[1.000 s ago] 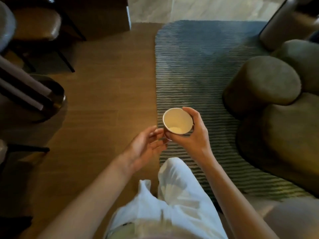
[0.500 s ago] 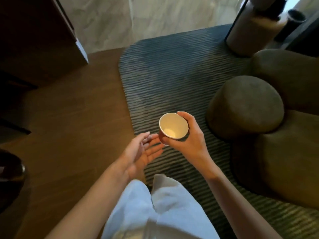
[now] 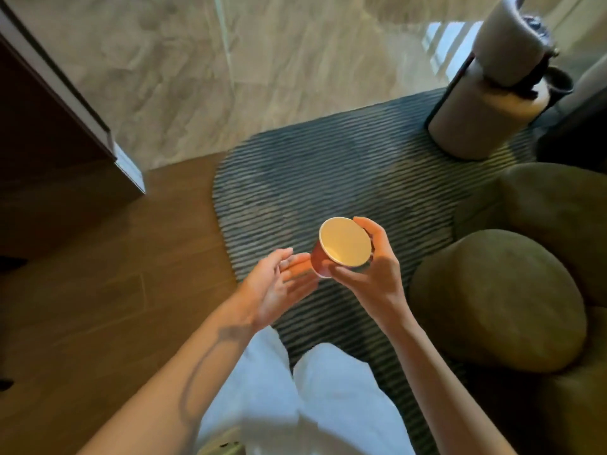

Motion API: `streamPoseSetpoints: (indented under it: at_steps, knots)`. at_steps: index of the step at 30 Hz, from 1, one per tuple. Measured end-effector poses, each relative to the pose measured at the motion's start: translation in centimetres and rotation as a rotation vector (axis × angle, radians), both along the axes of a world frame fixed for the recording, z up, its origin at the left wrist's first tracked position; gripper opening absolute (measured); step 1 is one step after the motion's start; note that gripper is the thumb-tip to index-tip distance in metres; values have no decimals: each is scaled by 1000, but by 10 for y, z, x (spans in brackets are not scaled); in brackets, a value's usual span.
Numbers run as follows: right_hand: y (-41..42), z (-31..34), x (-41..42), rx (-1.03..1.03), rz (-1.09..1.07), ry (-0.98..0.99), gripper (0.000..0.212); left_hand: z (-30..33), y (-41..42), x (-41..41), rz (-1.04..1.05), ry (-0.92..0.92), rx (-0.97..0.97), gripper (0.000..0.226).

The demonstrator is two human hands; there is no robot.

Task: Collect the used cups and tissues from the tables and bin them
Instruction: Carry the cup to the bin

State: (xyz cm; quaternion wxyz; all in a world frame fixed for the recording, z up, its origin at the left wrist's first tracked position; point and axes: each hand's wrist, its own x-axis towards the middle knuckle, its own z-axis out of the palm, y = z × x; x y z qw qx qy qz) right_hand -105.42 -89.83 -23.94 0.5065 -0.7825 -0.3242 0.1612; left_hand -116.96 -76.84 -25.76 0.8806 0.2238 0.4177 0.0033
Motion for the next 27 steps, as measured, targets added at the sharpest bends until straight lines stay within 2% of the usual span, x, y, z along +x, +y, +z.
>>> streamPoseSetpoints:
  at_steps: [7,12,17,22,27]
  knots:
    - [121,-7,115,-53,-96,-30,84,-10,130,122,-123,21,8,39]
    - [201,-28,230,-27,-152,-22,83,-24,214,249,-183,76,111,38]
    - [269,-12,350,-32,-158,-73,83,-7,279,385,-287,101,167,28]
    - [322,5,466,-51,-223,-122,82,7,343,506,-318,59,89,34]
    - [385,-14,573,-76,-355,-73,83,-8,416,621,-368,44,-24,42]
